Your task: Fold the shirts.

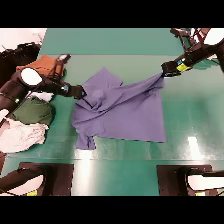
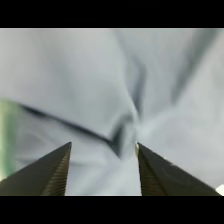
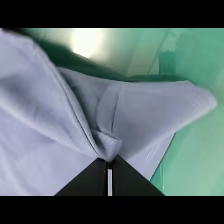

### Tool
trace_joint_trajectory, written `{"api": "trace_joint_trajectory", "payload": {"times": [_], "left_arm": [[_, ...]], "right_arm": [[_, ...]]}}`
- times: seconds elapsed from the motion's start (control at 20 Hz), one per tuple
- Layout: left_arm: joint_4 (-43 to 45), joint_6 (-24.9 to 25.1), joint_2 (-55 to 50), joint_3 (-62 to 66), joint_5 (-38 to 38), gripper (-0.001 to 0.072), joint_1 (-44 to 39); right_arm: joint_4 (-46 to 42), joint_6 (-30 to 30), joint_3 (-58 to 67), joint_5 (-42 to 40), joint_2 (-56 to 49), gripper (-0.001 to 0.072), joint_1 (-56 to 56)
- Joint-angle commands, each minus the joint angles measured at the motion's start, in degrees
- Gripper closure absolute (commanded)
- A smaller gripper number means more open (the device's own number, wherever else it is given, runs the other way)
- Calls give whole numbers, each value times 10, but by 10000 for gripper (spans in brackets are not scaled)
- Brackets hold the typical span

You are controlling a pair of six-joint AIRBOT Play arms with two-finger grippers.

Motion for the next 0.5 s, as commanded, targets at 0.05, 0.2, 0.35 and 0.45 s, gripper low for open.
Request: {"api": "trace_joint_trajectory", "payload": {"times": [0.05, 0.2, 0.35, 0.45], "left_arm": [[20, -56, -41, 7, 92, 213, 39], [-27, -61, -134, 7, 108, 213, 67], [-74, -52, -202, 7, 132, 212, 73], [-107, -33, -219, 7, 156, 213, 72]], "right_arm": [[2, -1, 0, 16, 18, 697, 0], [2, -1, 0, 17, 15, 697, 1], [2, -1, 0, 17, 15, 697, 2], [2, -1, 0, 18, 15, 697, 2]]}}
